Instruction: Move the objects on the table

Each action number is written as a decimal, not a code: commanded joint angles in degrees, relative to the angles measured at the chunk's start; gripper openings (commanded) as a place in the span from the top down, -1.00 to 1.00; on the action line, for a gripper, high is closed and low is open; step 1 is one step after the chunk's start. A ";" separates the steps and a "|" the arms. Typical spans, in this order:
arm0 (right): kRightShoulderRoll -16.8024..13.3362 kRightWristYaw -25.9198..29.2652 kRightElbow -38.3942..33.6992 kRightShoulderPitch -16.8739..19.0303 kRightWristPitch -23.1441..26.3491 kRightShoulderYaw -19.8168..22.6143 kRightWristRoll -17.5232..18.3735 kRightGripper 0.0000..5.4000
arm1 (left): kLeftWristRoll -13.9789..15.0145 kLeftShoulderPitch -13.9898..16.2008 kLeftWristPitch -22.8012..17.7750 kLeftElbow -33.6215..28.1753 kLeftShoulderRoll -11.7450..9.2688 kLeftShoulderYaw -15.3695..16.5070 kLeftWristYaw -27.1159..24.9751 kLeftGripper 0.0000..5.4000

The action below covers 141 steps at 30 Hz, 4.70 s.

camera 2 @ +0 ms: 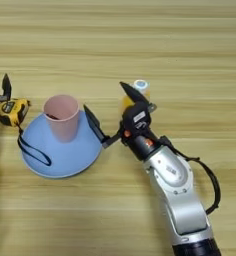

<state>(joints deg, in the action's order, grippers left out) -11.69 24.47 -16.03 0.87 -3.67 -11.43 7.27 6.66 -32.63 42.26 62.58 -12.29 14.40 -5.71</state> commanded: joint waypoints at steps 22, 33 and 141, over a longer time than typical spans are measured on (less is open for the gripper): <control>3.36 4.93 23.22 -9.51 -0.95 -3.50 -1.93 -0.99 | -1.15 -0.08 -0.45 0.64 0.10 -1.36 0.47 -1.00; 4.84 5.57 28.66 -13.72 -1.66 -3.72 -2.27 -0.99 | -1.73 -0.04 -1.15 0.93 0.01 -2.06 1.19 -1.00; -4.47 -9.86 37.64 -12.01 -8.33 28.21 1.13 -0.61 | -4.93 0.04 -2.42 0.89 1.30 -4.47 5.48 -1.00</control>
<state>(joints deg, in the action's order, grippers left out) -15.77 14.22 19.26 -9.33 -10.62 17.15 8.36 2.47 -32.48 40.57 63.55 -11.27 10.33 -0.66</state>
